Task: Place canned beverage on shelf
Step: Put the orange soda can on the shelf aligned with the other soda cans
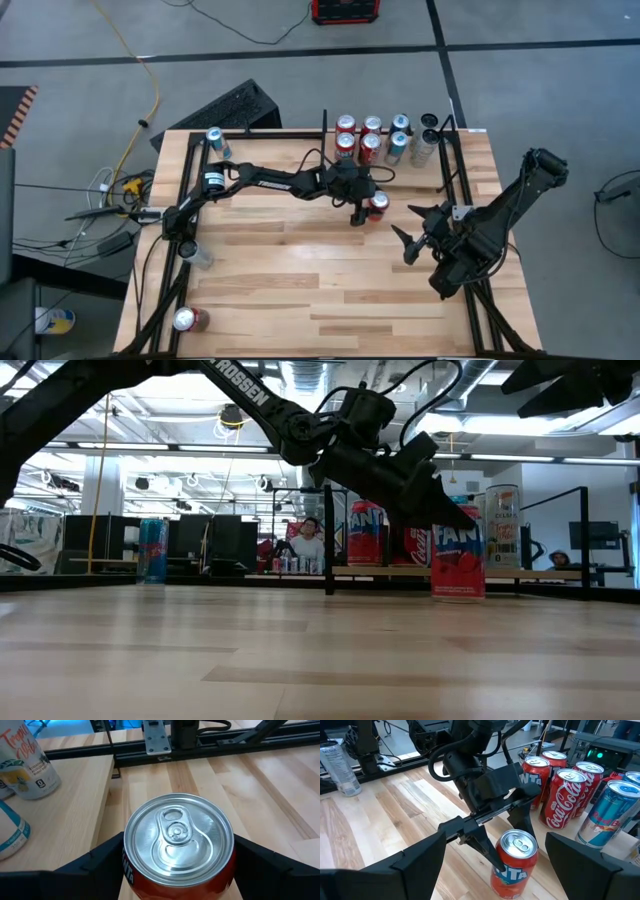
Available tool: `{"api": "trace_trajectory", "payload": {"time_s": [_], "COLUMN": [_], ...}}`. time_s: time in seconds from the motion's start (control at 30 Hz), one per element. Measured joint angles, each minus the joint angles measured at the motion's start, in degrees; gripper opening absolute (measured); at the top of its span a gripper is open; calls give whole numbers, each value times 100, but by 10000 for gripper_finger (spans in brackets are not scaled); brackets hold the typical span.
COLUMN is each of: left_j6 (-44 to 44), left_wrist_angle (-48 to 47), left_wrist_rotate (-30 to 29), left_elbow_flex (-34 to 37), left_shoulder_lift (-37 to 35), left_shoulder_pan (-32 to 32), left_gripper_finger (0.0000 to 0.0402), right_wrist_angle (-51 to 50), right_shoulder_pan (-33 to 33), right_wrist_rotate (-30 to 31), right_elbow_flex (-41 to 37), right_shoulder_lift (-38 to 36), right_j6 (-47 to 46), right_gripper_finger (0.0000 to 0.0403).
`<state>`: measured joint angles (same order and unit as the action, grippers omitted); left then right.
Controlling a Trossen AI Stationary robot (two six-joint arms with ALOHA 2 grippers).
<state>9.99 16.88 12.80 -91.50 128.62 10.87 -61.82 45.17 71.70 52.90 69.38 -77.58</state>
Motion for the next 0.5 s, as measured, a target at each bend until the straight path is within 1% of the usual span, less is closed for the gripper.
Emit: {"api": "trace_trajectory", "payload": {"time_s": [0.17, 0.33, 0.5], "left_j6": [-62, -10, -8], "left_wrist_angle": [-78, -226, -668], "left_wrist_rotate": [2, 4, -37], "left_elbow_flex": [9, 7, 3], "left_shoulder_lift": [-149, -590, -879], "left_shoulder_pan": [1, 30, 112], "left_gripper_finger": [279, 279, 279], "right_wrist_angle": [0, -5, -7], "right_shoulder_pan": [0, 0, 2], "right_wrist_rotate": [-24, -31, -37], "right_elbow_flex": [0, 0, 0], "right_shoulder_lift": [2, 2, 2], "right_j6": [0, 0, 0], "right_gripper_finger": [368, 368, 368]}}
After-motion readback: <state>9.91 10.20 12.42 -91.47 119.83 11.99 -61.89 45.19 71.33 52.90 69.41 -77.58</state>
